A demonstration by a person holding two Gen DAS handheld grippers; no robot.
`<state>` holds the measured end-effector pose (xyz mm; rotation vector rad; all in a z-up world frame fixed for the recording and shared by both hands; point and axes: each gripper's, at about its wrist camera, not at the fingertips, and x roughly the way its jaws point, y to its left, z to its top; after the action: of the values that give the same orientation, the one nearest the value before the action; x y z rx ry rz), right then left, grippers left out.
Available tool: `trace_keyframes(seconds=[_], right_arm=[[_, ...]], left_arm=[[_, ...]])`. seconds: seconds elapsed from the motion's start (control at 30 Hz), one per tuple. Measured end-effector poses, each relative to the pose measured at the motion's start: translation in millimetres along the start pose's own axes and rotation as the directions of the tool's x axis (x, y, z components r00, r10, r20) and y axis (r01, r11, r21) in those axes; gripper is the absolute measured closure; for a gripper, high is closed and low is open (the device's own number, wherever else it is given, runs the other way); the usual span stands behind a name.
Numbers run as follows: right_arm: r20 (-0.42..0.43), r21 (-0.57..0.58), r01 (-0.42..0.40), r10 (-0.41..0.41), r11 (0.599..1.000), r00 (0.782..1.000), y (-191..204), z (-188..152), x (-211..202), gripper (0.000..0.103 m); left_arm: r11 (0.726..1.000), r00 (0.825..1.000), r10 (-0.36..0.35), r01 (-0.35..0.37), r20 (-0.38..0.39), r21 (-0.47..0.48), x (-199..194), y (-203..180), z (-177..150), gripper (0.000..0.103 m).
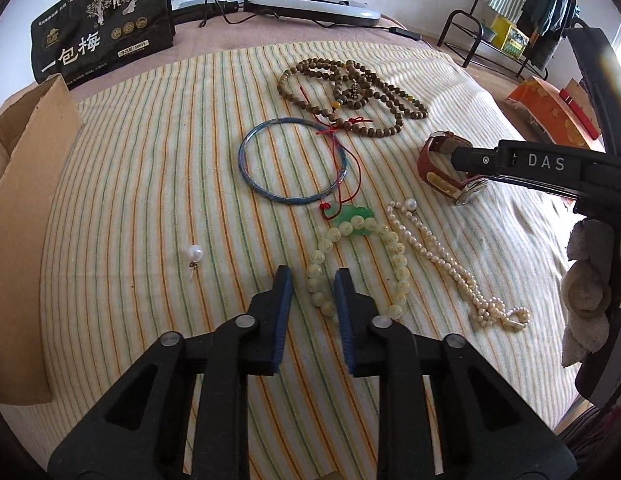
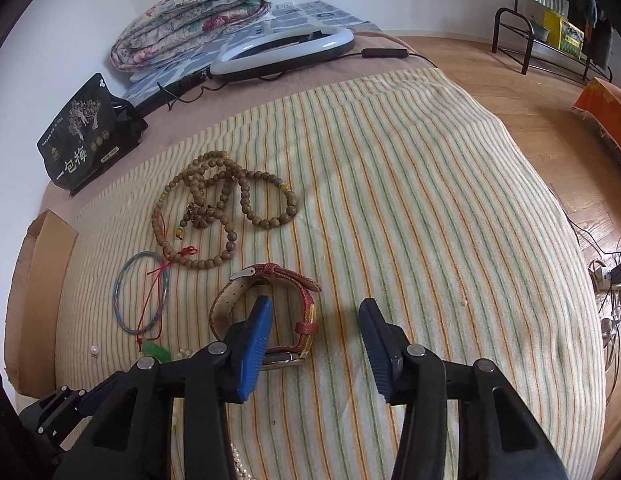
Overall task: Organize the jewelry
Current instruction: 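Grasp the white bead bracelet with the left tool while the right tool grasps the red-strap watch, then carry the bracelet and watch into the cardboard box and open both tools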
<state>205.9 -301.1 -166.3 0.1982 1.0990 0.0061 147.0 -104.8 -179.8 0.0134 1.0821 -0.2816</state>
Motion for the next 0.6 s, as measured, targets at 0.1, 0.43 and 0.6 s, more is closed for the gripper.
trace_keyframes(seconds=[0.1,0.43,0.6], right_arm=[[-0.005,-0.001,0.006,-0.006,1.000,1.000,-0.4,0.5,2.7,0.061],[-0.008,-0.008,0.005,-0.005,1.000,1.000,1.8,-0.6,3.2,0.084],[0.005,0.003,-0.022,0.022,1.000,1.000,0.9,-0.7,-2.4,0.095]], left_arm=[[1.000,1.000,0.000,0.000,0.001,-0.001,-0.5,2.6,-0.3,0.091],[1.000,1.000,-0.017,0.017,0.006,-0.026,-8.2,8.1,-4.3,0.095],[0.999,1.000,-0.022,0.023,0.021,-0.030,-16.5,9.6,-4.5,0.098]])
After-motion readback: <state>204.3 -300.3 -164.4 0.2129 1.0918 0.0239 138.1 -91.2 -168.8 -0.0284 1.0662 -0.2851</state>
